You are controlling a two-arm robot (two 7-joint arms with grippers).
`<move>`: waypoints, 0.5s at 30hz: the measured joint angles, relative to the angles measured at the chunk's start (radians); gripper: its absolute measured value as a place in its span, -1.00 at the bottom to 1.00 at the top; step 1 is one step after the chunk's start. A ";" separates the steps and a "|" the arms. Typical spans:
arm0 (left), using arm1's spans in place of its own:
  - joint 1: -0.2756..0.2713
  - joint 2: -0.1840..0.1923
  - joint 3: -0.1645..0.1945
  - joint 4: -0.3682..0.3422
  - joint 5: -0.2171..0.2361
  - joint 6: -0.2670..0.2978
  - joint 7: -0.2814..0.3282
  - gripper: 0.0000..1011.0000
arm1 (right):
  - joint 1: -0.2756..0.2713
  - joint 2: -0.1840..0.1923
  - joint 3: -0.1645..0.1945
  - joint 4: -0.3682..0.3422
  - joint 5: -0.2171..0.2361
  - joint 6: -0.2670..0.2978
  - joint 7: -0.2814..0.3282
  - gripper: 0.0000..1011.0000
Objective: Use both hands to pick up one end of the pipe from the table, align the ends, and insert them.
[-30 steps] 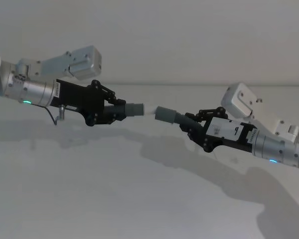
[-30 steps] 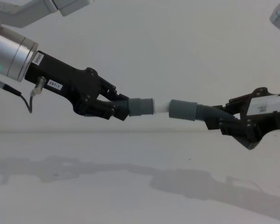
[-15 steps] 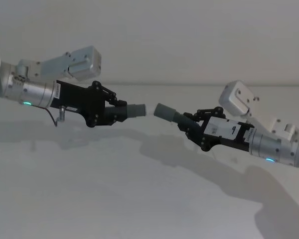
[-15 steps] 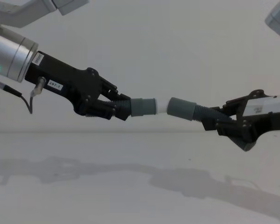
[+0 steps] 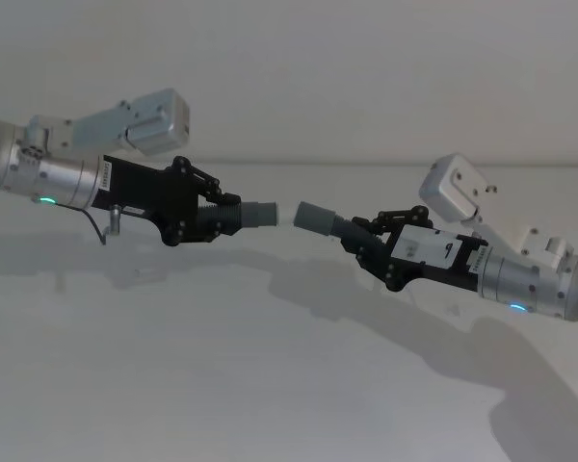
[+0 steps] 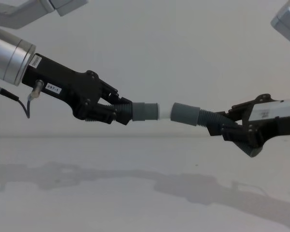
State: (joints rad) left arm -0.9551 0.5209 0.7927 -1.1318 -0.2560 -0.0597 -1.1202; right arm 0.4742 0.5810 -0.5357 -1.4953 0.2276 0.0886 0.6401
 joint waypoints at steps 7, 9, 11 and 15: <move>-0.001 0.002 0.002 0.001 -0.002 0.001 0.002 -0.35 | 0.004 0.000 -0.003 0.003 0.002 -0.001 0.002 -0.48; -0.001 0.003 0.002 0.001 -0.003 0.001 0.002 -0.35 | 0.005 0.000 -0.004 0.004 0.003 -0.002 0.003 -0.48; -0.001 0.003 0.002 0.002 -0.003 0.002 0.003 -0.35 | 0.005 0.000 -0.004 0.004 0.003 -0.003 0.003 -0.48; -0.002 0.004 0.002 0.002 -0.003 0.002 0.003 -0.35 | 0.006 0.000 -0.005 0.005 0.004 -0.003 0.005 -0.48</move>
State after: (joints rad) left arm -0.9568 0.5245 0.7951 -1.1299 -0.2594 -0.0574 -1.1170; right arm 0.4800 0.5814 -0.5407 -1.4905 0.2311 0.0853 0.6447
